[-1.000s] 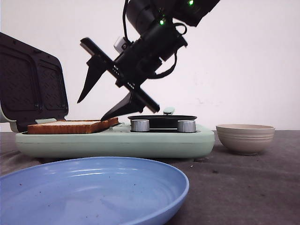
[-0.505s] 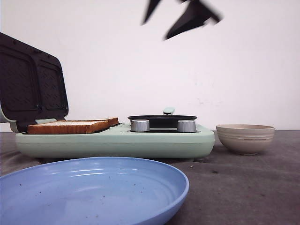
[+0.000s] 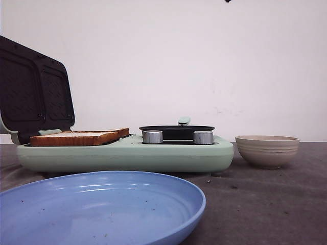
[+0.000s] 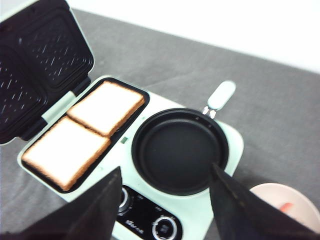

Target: Make breakfast with bread and shrimp

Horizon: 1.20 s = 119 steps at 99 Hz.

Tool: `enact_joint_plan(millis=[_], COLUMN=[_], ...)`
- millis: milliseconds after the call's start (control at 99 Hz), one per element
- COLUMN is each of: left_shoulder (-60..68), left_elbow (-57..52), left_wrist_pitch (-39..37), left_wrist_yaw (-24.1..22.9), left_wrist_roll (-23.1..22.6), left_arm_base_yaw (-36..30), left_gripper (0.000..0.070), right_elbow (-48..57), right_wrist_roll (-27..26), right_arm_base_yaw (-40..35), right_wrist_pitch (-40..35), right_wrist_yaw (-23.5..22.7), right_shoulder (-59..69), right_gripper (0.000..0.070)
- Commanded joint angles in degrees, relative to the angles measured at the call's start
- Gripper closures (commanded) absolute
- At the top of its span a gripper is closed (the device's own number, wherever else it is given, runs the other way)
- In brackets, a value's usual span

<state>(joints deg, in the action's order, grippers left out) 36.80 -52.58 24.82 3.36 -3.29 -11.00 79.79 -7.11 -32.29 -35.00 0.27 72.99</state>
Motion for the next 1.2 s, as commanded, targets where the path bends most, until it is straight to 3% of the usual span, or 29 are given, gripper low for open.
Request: enact_joint_plan(millis=[0, 101, 192, 414, 657, 960, 1192], left_shoulder=[0.2, 0.2, 0.2, 0.2, 0.2, 1.0, 1.0], left_elbow=[-0.7, -0.7, -0.7, -0.7, -0.7, -0.7, -0.7], left_wrist_pitch=[-0.4, -0.4, -0.4, -0.4, -0.5, -1.7, -3.4], left_wrist_yaw=[0.0, 0.0, 0.0, 0.0, 0.0, 0.0, 0.0], left_wrist_roll=[-0.1, -0.1, -0.1, -0.1, 2.0, 3.0, 11.0], left_arm_base_yaw=[-0.1, -0.1, -0.1, -0.1, -0.1, -0.1, -0.1], left_gripper=[0.0468, 0.0468, 0.0468, 0.0467, 0.0467, 0.0467, 0.0466], right_elbow=[1.2, 0.7, -1.5, -15.8, -32.5, -43.7, -45.7], right_wrist_roll=[2.3, 3.3, 3.3, 3.2, 0.2, -5.0, -6.0], right_arm_base_yaw=[0.0, 0.2, 0.2, 0.2, 0.2, 0.2, 0.2], right_wrist_pitch=[-0.7, -3.1, -2.7, 6.1, 11.0, 11.4, 11.0], right_wrist_yaw=[1.4, 5.3, 5.4, 5.6, 5.8, 5.8, 5.7], right_shoulder=[0.7, 0.7, -0.2, -9.7, -24.1, -35.8, -38.0], right_gripper=[0.0377, 0.0377, 0.0377, 0.0379, 0.0379, 0.0379, 0.0379])
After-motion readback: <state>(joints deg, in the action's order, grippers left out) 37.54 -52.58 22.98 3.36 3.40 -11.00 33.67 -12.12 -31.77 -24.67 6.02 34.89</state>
